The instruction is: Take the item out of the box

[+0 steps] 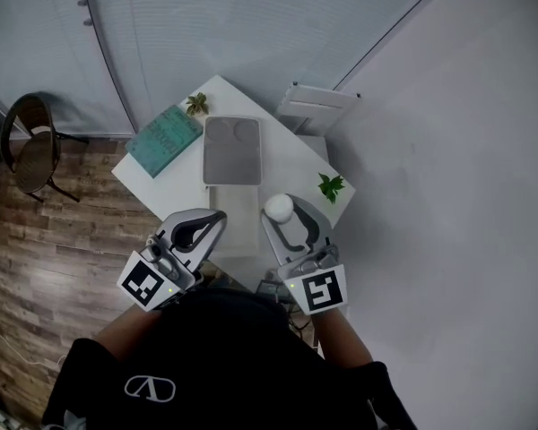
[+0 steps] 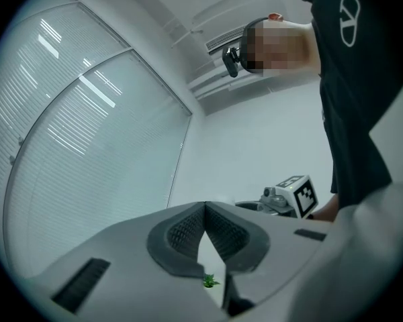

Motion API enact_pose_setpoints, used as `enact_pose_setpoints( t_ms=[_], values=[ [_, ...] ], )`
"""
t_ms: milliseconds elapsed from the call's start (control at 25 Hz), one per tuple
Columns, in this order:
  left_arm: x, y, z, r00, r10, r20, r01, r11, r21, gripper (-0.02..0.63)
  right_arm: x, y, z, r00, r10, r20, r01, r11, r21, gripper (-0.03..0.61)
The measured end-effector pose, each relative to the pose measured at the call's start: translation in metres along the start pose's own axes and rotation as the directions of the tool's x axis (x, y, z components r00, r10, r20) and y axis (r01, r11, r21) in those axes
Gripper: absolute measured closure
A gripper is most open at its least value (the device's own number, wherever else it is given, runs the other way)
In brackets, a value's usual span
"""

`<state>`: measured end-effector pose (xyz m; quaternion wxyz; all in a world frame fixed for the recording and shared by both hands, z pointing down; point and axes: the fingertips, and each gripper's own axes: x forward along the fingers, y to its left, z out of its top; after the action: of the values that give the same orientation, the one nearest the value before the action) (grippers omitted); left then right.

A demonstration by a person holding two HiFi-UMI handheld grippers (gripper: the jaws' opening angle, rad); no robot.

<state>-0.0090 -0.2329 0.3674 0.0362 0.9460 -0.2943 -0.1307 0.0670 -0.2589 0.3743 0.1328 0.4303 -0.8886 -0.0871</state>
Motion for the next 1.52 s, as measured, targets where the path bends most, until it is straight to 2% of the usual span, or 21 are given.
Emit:
enact_pose_setpoints(
  t_ms=[200, 480, 1160, 1520],
  values=[
    [0.009, -0.003, 0.000, 1.000, -0.015, -0.004, 0.015, 1.000, 0.010, 0.609, -0.020, -0.002, -0.003, 0.996, -0.078, 0.053, 0.074, 0.994, 0.079, 0.397],
    [0.011, -0.006, 0.005, 1.000, -0.028, -0.009, 0.028, 0.999, 0.016, 0.609, -0.034, -0.002, -0.008, 0.979, -0.175, 0.110, 0.151, 0.969, 0.195, 0.396],
    [0.011, -0.008, 0.003, 1.000, -0.011, -0.020, 0.011, 1.000, 0.007, 0.609, -0.035, -0.001, -0.013, 0.972, -0.186, 0.142, 0.147, 0.958, 0.246, 0.396],
    [0.012, -0.012, 0.001, 1.000, -0.013, -0.021, 0.013, 1.000, 0.011, 0.609, -0.038, 0.004, -0.018, 0.975, -0.177, 0.132, 0.145, 0.963, 0.226, 0.399]
  ],
)
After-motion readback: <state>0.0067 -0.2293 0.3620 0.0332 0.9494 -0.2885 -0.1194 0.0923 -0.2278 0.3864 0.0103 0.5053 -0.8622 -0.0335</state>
